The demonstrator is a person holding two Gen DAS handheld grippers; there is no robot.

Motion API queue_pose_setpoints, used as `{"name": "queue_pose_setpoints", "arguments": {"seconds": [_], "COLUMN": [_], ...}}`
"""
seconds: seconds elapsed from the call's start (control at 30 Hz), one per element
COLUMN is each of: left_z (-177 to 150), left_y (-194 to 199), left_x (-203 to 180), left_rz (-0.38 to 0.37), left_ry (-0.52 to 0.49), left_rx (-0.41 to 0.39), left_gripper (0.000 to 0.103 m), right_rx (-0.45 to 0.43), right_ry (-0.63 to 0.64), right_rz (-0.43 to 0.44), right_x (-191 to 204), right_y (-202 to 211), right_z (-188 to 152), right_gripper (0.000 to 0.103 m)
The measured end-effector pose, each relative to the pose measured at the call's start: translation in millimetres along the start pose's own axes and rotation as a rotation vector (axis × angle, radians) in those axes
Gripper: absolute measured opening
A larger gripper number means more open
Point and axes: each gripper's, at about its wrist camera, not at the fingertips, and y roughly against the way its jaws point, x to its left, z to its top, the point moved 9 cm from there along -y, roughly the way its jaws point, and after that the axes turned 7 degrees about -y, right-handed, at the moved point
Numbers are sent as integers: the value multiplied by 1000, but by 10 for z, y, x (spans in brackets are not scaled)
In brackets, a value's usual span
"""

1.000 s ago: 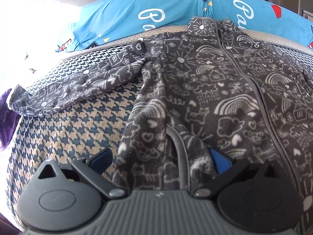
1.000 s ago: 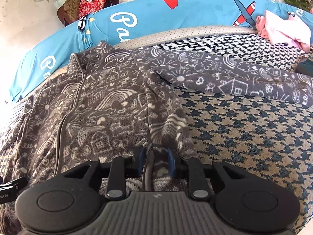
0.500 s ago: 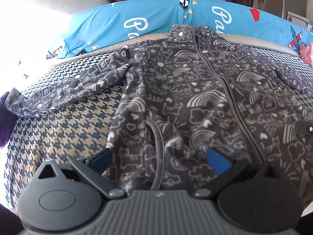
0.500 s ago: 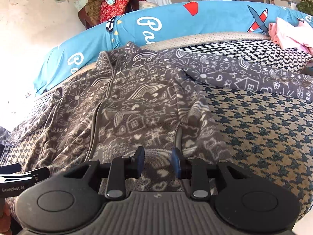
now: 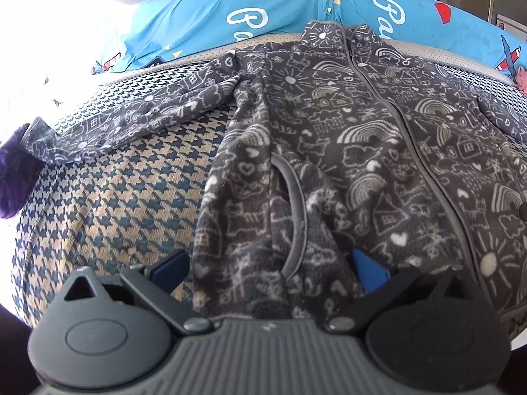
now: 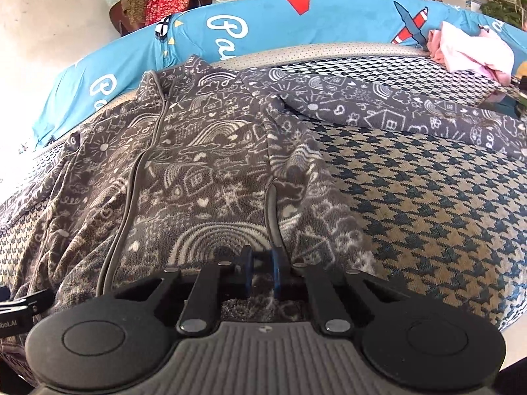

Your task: Fold clothes

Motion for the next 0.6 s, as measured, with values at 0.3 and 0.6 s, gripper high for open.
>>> {"name": "queue_pose_setpoints", "arguments": {"seconds": [0.3,0.6], "left_z": [-85,-208], "left_y": [85,98], "left_x": [177,334], "left_rz": [18,69], "left_ry": [25,36], "left_rx": [0,25], "left_gripper": [103,103], "right_rx": [11,20], "right_ry": [-54,-98], "right_rz": [7,19], "right_x": [-105,-137], "right_y": [5,11], "right_z": [22,20], "right_gripper": [0,0]}}
